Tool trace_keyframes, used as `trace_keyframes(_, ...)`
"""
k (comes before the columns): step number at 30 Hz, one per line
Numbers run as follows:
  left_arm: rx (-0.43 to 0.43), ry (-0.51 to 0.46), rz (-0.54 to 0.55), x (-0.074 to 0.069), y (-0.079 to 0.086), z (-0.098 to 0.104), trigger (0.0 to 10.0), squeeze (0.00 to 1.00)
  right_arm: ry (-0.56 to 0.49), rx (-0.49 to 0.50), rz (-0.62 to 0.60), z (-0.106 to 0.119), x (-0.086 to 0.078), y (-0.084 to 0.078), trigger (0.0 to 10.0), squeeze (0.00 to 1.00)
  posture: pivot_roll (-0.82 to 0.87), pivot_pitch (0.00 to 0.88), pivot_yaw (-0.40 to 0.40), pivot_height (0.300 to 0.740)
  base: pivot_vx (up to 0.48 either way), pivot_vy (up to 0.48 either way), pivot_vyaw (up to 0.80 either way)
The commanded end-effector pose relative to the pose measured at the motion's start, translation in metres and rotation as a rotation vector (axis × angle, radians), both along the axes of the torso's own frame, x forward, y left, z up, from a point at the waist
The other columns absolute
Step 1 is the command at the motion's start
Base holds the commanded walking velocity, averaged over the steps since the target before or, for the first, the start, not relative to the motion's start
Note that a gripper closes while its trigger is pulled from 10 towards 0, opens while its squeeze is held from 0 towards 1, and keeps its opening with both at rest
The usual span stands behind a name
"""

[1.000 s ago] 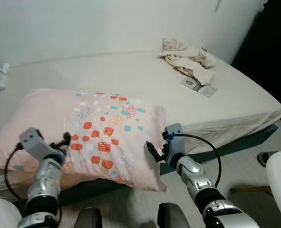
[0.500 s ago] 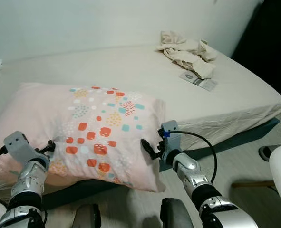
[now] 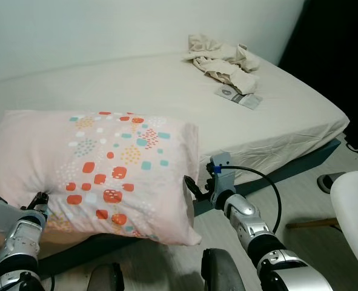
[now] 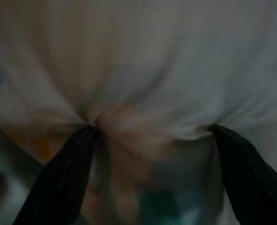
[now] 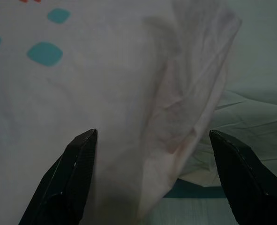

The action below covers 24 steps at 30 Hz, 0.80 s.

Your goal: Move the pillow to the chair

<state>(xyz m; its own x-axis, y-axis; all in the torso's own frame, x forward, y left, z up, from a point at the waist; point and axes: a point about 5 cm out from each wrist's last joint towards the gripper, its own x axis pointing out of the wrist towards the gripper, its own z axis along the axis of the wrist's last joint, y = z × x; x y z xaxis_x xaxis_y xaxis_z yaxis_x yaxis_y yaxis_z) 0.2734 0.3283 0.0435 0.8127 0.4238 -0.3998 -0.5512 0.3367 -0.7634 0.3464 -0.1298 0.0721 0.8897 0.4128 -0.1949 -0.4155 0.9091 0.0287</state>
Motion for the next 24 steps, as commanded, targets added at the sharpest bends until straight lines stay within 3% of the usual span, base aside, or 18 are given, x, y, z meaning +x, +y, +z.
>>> trace_keyframes(1,-0.097,-0.009,0.016,-0.013,-0.003,-0.016,10.0,0.00,0.024,0.008,-0.004,-0.003,-0.001,-0.001,10.0,0.00,-0.06,0.138,-0.057,0.571,0.000,0.000,0.00)
trace_keyframes(5,-0.122,0.030,0.082,-0.035,0.008,-0.028,10.0,0.00,0.021,0.009,-0.004,-0.002,0.000,-0.001,10.0,0.00,-0.05,0.140,-0.064,0.571,0.000,0.000,0.00)
trace_keyframes(8,-0.077,0.059,0.070,-0.046,0.015,-0.031,10.0,0.00,0.020,0.006,0.003,-0.001,0.000,-0.001,10.0,0.00,-0.05,0.142,-0.070,0.571,0.000,0.000,0.00)
trace_keyframes(15,-0.071,-0.007,-0.015,-0.042,0.008,-0.027,10.0,0.00,0.022,0.005,0.010,-0.001,0.000,0.000,10.0,0.00,-0.05,0.140,-0.072,0.571,0.000,0.000,0.00)
trace_keyframes(16,-0.119,-0.102,-0.094,-0.030,-0.010,-0.025,10.0,0.00,0.023,0.007,0.013,-0.001,0.000,0.001,10.0,0.00,-0.05,0.137,-0.070,0.571,0.000,0.000,0.00)
trace_keyframes(17,-0.135,-0.134,-0.128,-0.026,-0.017,-0.023,10.0,0.00,0.023,0.008,0.014,-0.001,0.000,0.002,10.0,0.00,-0.05,0.135,-0.069,0.571,0.000,0.000,0.00)
trace_keyframes(19,-0.135,-0.134,-0.128,-0.026,-0.017,-0.023,10.0,0.00,0.023,0.008,0.014,-0.001,0.000,0.002,10.0,0.00,-0.05,0.135,-0.069,0.571,0.000,0.000,0.00)
trace_keyframes(22,-0.230,-0.330,-0.236,-0.004,-0.056,-0.012,10.0,0.00,0.024,0.031,0.053,-0.001,-0.001,0.007,10.0,0.00,-0.06,0.127,-0.058,0.571,0.000,0.000,0.00)
trace_keyframes(24,-0.255,-0.382,-0.256,0.001,-0.064,-0.007,10.0,0.00,0.032,0.035,0.082,-0.002,-0.003,0.010,10.0,0.00,-0.07,0.124,-0.055,0.571,0.000,0.000,0.00)
